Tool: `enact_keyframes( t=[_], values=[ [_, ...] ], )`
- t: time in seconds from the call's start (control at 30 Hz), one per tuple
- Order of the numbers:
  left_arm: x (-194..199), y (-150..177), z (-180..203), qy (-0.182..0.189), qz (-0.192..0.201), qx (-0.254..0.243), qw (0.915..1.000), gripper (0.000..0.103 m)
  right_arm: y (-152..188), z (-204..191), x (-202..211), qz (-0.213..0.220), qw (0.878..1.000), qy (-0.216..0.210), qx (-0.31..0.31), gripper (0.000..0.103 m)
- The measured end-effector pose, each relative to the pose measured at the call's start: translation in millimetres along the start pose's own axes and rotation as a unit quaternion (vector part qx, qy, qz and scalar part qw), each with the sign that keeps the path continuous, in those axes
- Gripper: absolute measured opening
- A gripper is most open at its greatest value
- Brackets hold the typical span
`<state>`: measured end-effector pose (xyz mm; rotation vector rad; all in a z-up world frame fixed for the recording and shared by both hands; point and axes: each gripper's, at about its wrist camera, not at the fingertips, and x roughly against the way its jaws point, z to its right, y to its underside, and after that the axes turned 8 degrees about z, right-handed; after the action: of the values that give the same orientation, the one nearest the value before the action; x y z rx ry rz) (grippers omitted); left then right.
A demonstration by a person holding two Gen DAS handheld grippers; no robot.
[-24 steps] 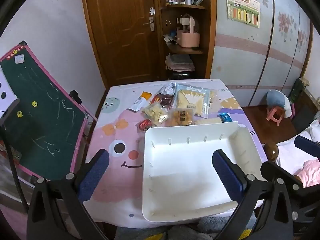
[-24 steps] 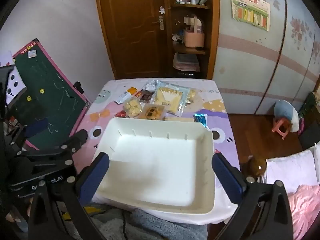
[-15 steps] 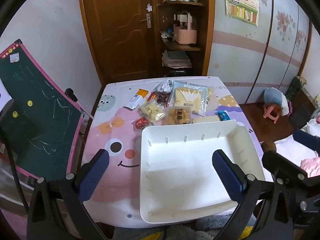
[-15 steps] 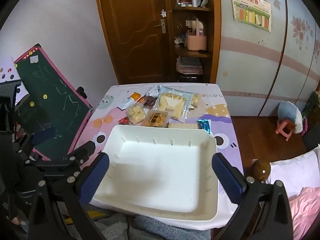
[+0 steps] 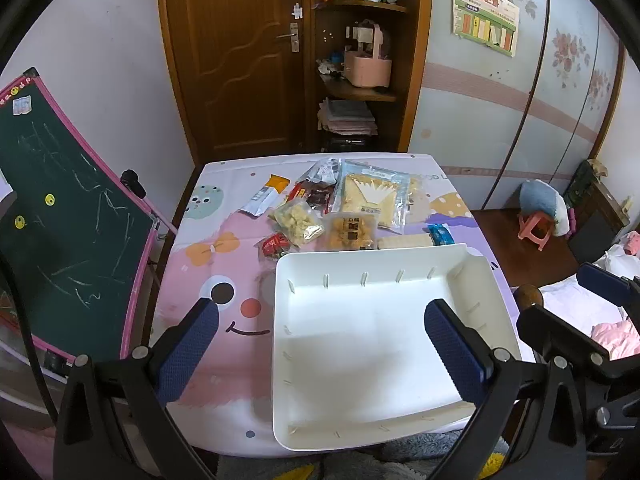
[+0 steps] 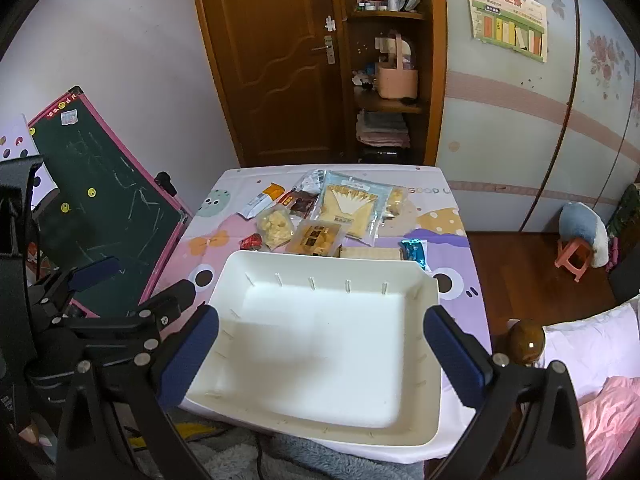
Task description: Organize snacks
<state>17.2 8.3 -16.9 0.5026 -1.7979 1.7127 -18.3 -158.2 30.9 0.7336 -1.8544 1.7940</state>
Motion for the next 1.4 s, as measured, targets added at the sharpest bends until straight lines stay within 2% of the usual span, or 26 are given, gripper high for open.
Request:
enact_keyframes(
  t=[1.4],
  values=[
    [-0.8,-0.6,-4.7,-0.001,-0.005,-0.002,1.0,0.102,6.4,2.2,-6.3,-0.007,1.0,-0.006,-0.013,0.103]
  ],
)
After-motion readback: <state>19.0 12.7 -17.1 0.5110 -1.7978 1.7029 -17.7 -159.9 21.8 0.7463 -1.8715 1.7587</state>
